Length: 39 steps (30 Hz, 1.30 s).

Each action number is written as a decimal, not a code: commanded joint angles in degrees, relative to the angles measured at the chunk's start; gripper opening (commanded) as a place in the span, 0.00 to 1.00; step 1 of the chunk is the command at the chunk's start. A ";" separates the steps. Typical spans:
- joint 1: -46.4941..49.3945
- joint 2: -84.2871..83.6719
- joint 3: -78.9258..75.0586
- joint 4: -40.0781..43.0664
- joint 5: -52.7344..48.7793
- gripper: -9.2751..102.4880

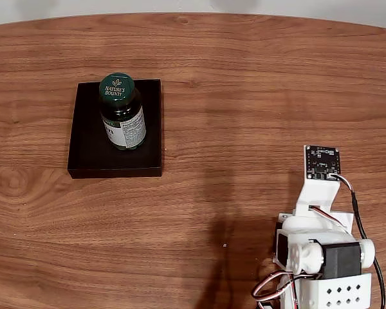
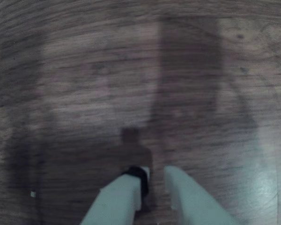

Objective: Pick up the pill bottle and place it in the black box.

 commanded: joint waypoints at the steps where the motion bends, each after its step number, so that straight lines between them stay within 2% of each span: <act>1: 0.35 -0.26 -0.70 9.14 -2.29 0.08; 6: 0.26 1.41 -0.70 9.40 -5.01 0.08; 39: -1.93 1.49 -0.70 9.49 -5.01 0.09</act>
